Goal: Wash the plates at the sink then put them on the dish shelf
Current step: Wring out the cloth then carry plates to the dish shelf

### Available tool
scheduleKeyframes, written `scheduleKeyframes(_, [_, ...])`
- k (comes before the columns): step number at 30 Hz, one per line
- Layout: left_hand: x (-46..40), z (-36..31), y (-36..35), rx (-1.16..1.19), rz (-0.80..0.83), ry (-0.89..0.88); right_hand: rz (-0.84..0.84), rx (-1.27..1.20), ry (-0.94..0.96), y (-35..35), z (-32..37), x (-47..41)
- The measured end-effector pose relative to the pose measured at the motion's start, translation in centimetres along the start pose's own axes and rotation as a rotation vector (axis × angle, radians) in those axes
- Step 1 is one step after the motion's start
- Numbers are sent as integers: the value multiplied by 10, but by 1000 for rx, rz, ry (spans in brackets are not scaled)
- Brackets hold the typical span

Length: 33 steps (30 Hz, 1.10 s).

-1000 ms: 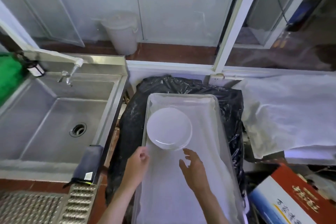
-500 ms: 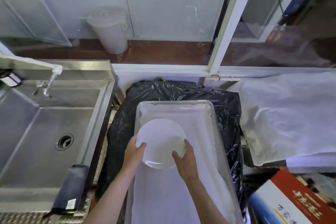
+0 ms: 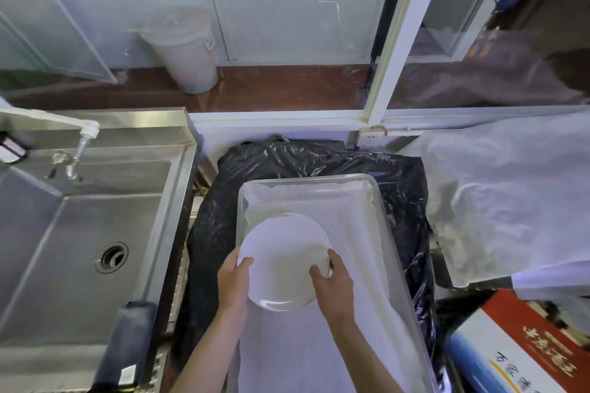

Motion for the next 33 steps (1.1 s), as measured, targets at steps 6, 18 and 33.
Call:
scheduleKeyframes(6, [-1, 3, 1, -72, -10, -47, -47, -83, -91, -3, -10, 0])
scheduleKeyframes(18, [-4, -4, 6, -252, -22, -170, -58, -51, -163, -1, -22, -8])
scheduleKeyframes(33, [51, 1, 36, -164, 23, -262, -241, -209, -90, 37, -40, 63])
Point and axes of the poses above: each hand's wrist, its own x-axis away from the middle knuckle, its own y-axis out of the back of the hand, z = x × y, the point moved 5 cm from there along -x, towards the middle knuckle, and after that the axes turned 12 degrees about -z, right-handed, at the moved point
